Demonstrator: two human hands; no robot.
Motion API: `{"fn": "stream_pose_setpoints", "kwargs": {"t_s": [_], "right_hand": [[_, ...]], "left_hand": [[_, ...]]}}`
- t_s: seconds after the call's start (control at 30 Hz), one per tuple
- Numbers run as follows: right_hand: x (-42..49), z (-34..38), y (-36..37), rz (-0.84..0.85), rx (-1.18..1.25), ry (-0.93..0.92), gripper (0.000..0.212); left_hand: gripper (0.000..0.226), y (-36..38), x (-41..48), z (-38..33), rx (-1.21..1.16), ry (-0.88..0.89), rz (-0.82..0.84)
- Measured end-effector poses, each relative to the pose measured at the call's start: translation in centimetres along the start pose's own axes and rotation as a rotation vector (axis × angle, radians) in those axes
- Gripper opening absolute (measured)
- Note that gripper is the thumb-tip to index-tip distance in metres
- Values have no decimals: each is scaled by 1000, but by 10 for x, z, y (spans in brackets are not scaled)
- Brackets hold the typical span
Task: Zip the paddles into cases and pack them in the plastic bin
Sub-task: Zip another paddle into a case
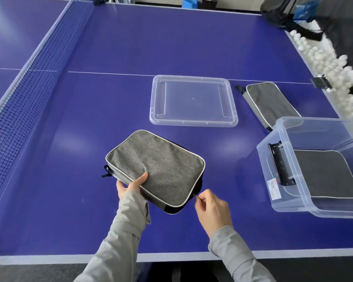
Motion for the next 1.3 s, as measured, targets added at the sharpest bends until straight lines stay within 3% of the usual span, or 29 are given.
{"fn": "stream_pose_setpoints", "kwargs": {"t_s": [0.33, 0.47, 0.57, 0.63, 0.73, 0.87, 1.3], "right_hand": [[-30, -8, 41, 196, -27, 16, 38], [-40, -7, 56, 240, 22, 65, 32], [-48, -9, 67, 266, 39, 120, 16], [-53, -13, 74, 339, 44, 171, 17], [-55, -12, 72, 272, 80, 153, 19], [-57, -12, 72, 207, 85, 146, 28], [-51, -38, 78, 94, 93, 127, 32]], "left_hand": [[67, -18, 24, 20, 172, 23, -14], [93, -33, 27, 27, 377, 58, -46], [102, -40, 17, 27, 729, 279, -126], [97, -35, 1, 28, 930, 552, -132], [93, -13, -22, 43, 1149, 849, 58], [94, 17, -30, 69, 1358, 951, 230], [84, 19, -18, 87, 1317, 1054, 174]]}}
Point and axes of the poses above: each hand's wrist, its own x-axis towards the middle knuckle, its own y-axis out of the palm, z = x × y, the point moved 3 cm from there along x, towards the middle knuckle, and after that the axes turned 4 degrees about -z, right-handed, at the moved point
